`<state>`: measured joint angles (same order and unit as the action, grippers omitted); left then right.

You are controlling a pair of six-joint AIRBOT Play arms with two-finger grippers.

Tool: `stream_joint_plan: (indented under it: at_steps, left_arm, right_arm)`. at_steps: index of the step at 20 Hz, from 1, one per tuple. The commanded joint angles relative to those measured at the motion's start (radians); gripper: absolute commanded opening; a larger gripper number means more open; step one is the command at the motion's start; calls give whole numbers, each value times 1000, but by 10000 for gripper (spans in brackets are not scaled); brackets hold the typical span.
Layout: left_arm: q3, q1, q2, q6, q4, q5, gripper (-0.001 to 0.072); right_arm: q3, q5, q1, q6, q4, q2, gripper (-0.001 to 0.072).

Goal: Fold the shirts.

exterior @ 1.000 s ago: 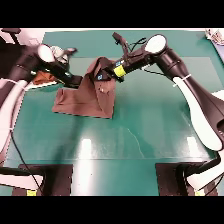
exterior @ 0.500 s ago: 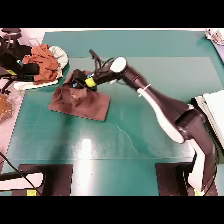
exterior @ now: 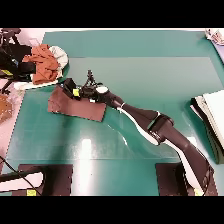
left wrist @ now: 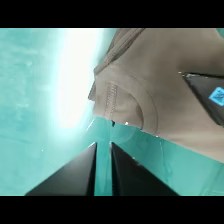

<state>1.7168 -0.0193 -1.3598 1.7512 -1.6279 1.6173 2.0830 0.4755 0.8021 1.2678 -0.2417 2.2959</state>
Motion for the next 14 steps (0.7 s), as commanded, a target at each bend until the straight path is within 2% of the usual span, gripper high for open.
stream_joint_plan:
  at_steps: [1, 3, 4, 5, 6, 8, 9, 10, 12, 14]
  left_arm:
    - [1, -1, 1, 1, 5, -2, 126]
    - [1, -1, 1, -5, 5, -3, 126]
    - [1, -1, 1, -6, 5, -2, 126]
    - [1, -1, 1, -6, 5, -1, 126]
    - [1, -1, 1, -6, 5, 2, 126]
    - [1, -1, 1, -5, 14, 9, 125]
    - [1, -1, 1, -5, 19, 7, 126]
    - [1, -1, 1, -5, 24, 8, 126]
    - [1, -1, 1, -5, 39, 12, 126]
    - [1, -1, 1, -5, 52, 17, 126]
  right_arm:
    - [-99, 166, -84, -116, 116, -86, 480]
    - [-154, 374, -195, 159, 530, -190, 479]
    - [-175, 486, -247, 260, 764, -246, 479]
    - [-204, 572, -285, 319, 944, -301, 480]
    - [-253, 638, -326, 347, 1061, -366, 482]
    - [-390, 710, -389, 346, 1106, -490, 502]
    - [-475, 705, -412, 344, 1106, -548, 587]
    - [-576, 671, -430, 344, 1104, -609, 645]
    - [-769, 555, -442, 321, 1048, -708, 692]
    - [-938, 427, -439, 210, 880, -771, 692]
